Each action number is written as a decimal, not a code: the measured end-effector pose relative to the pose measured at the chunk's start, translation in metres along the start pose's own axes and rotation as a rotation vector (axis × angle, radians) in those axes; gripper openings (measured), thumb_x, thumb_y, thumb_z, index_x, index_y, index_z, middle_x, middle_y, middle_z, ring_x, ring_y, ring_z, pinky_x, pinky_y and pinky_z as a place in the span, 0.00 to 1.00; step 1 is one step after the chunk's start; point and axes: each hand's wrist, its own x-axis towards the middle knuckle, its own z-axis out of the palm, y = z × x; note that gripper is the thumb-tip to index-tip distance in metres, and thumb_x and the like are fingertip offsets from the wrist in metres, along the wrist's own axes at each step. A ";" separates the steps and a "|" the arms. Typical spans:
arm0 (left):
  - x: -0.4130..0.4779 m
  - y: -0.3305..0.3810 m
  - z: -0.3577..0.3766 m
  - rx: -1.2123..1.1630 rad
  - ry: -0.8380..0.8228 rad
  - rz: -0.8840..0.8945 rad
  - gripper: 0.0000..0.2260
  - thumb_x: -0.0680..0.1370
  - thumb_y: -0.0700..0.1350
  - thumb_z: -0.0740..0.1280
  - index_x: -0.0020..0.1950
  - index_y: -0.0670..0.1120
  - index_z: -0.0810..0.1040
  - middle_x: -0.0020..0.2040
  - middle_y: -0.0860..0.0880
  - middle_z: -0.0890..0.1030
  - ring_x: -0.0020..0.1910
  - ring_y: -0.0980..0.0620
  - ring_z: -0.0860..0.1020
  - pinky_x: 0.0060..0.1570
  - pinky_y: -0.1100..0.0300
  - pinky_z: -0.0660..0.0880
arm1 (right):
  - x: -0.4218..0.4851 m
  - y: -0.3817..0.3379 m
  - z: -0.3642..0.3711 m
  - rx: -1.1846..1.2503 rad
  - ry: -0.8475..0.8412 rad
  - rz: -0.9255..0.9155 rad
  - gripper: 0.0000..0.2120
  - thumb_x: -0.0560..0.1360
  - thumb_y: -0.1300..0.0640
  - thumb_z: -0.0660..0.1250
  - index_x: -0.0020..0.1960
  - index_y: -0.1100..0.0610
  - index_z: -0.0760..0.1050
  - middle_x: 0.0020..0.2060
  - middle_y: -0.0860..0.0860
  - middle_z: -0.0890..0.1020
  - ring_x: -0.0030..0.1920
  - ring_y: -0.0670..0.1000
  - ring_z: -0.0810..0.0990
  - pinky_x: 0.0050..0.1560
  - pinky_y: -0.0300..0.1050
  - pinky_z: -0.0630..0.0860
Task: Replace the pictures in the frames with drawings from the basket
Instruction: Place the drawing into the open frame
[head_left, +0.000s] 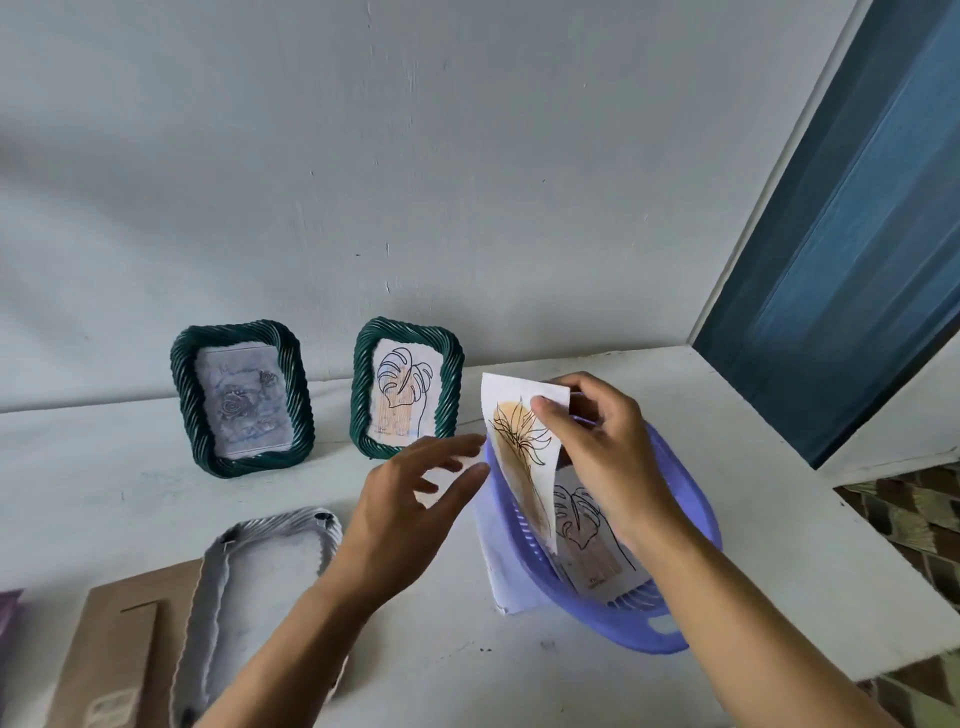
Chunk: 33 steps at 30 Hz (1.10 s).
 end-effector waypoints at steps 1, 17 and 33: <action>-0.005 0.003 -0.006 0.006 -0.018 0.012 0.17 0.75 0.61 0.66 0.63 0.61 0.81 0.54 0.63 0.83 0.55 0.60 0.80 0.49 0.65 0.77 | -0.004 -0.004 0.009 0.026 -0.024 0.006 0.02 0.78 0.58 0.70 0.48 0.56 0.79 0.41 0.52 0.86 0.43 0.52 0.85 0.45 0.55 0.81; -0.079 -0.043 -0.113 -0.121 0.174 -0.289 0.07 0.80 0.42 0.69 0.55 0.52 0.84 0.44 0.55 0.87 0.42 0.53 0.85 0.37 0.62 0.79 | -0.050 0.012 0.153 -0.092 -0.397 -0.145 0.07 0.77 0.51 0.69 0.53 0.49 0.84 0.51 0.41 0.82 0.55 0.41 0.79 0.52 0.30 0.70; -0.105 -0.127 -0.132 -0.001 0.104 -0.353 0.29 0.73 0.40 0.76 0.63 0.63 0.66 0.51 0.56 0.82 0.45 0.60 0.83 0.41 0.64 0.80 | -0.076 0.083 0.197 -0.336 -0.408 -0.093 0.18 0.69 0.58 0.78 0.58 0.51 0.83 0.50 0.43 0.84 0.50 0.40 0.81 0.58 0.41 0.77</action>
